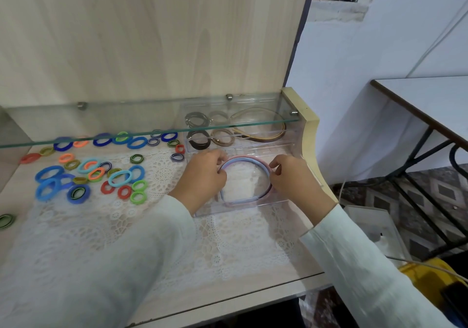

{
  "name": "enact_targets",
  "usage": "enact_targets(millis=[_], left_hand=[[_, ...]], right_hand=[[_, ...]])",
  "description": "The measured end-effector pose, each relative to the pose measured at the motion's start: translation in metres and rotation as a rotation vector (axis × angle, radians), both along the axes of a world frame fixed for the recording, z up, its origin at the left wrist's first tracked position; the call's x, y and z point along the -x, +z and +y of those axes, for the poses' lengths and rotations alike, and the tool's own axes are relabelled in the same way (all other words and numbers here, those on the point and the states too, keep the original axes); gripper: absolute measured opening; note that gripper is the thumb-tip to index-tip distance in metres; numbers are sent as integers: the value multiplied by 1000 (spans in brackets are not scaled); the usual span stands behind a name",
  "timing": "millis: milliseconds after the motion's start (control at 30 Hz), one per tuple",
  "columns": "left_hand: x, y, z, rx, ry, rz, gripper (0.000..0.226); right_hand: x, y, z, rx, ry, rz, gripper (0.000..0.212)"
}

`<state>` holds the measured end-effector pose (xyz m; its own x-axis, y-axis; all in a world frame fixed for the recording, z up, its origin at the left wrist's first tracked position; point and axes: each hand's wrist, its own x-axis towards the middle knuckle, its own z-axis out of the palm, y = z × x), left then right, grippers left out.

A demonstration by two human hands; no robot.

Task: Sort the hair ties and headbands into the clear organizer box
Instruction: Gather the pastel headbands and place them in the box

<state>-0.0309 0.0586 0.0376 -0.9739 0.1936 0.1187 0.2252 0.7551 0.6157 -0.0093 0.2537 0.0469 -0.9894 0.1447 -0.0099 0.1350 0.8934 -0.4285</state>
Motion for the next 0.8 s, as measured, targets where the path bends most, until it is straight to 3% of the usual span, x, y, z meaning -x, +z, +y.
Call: enact_targets(millis=[300,500,800], left_hand=[[-2,8,3,140,2,-38,24],[-3,8,3,143,-10,-40,26],[-5,8,3,141,-8,-71,25]], right_hand=[[5,0,-1,-71,16,0,22],[2,1,-4,-14,8,39,32],[5,1,-6,-142,81,35,36]])
